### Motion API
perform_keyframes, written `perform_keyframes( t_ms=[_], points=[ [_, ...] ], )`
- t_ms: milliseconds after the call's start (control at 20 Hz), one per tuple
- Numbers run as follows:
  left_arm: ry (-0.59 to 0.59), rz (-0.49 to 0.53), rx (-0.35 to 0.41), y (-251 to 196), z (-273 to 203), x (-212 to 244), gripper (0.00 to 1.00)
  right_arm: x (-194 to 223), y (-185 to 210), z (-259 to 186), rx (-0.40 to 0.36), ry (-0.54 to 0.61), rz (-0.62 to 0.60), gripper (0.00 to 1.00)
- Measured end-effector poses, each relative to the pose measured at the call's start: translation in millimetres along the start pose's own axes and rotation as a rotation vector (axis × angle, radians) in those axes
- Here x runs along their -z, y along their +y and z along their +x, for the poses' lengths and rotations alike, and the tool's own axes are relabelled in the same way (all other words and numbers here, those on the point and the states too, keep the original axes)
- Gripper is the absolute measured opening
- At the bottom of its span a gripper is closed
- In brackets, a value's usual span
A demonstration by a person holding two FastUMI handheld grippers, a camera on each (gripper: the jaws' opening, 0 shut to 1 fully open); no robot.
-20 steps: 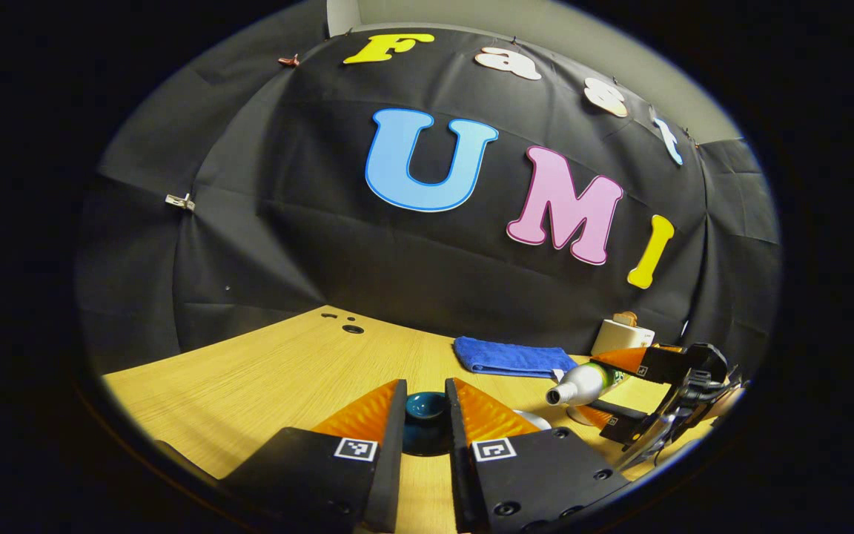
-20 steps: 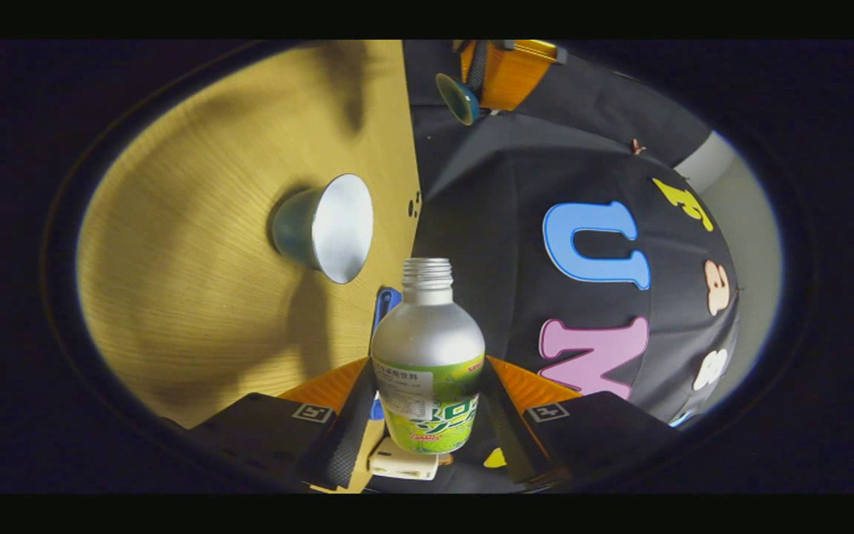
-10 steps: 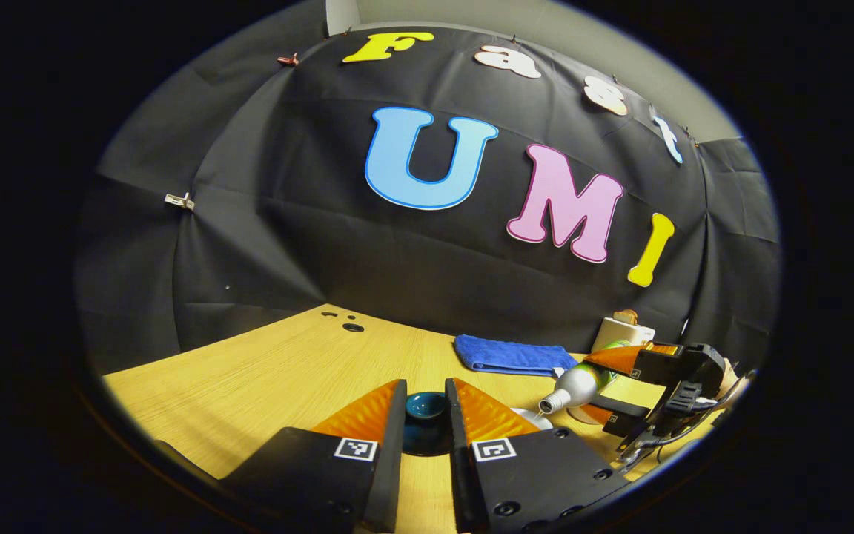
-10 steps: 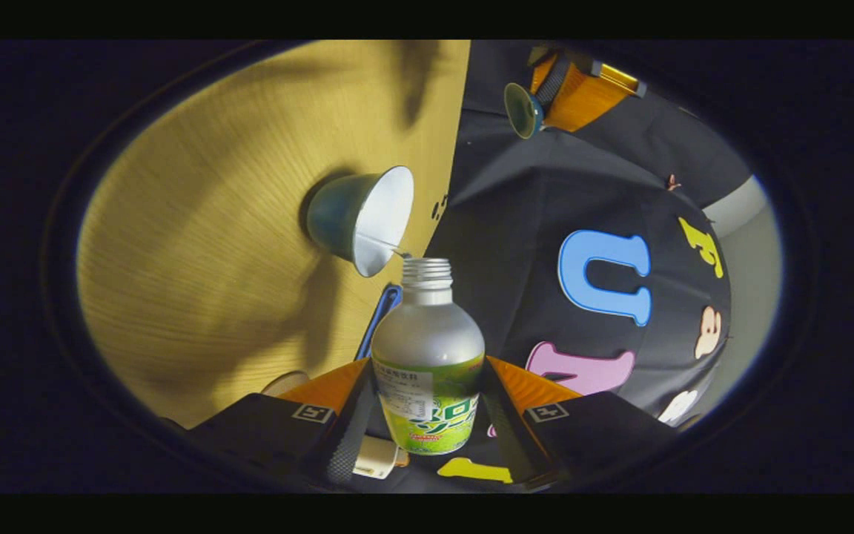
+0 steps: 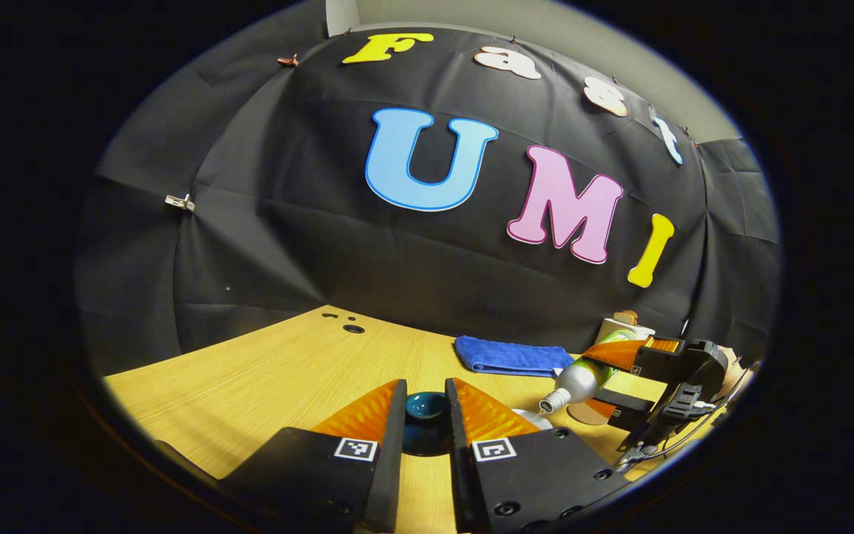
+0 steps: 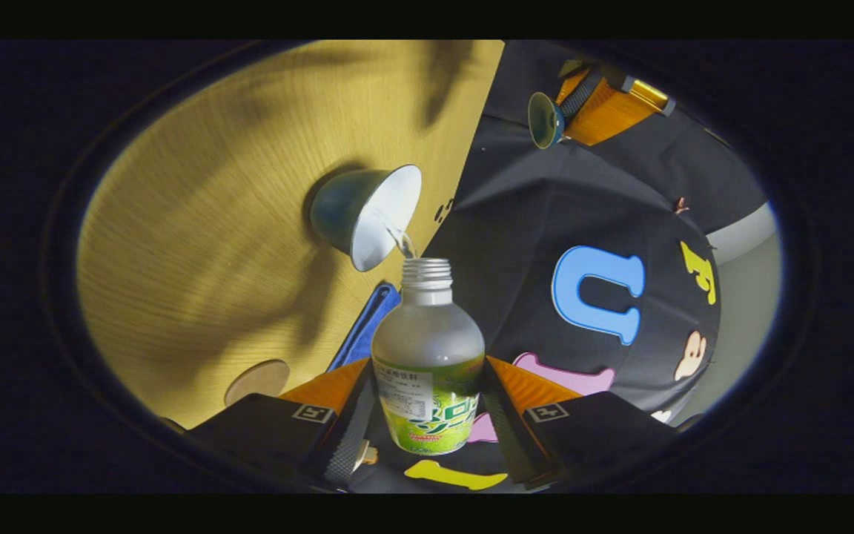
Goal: Open the teacup lid with one hand, grasp the water bottle and pour water into the teacup with the other hand; after pouring, place the water bottle on the coaster and then close the teacup lid.
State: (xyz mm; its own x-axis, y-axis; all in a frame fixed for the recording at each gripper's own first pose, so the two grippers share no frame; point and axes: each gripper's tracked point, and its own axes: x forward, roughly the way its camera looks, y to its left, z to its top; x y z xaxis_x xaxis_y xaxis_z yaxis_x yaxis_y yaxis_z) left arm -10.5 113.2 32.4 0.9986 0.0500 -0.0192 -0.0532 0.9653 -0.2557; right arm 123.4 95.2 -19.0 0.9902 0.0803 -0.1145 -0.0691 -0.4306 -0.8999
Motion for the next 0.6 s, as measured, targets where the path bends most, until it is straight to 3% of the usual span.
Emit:
perform_keyframes(
  t_ms=[600],
  points=[
    [0.004,0.0,0.006,-0.9,0.3,-0.2,0.32,0.2,-10.3,4.4,0.018,-0.026,-0.17,0.78]
  ],
)
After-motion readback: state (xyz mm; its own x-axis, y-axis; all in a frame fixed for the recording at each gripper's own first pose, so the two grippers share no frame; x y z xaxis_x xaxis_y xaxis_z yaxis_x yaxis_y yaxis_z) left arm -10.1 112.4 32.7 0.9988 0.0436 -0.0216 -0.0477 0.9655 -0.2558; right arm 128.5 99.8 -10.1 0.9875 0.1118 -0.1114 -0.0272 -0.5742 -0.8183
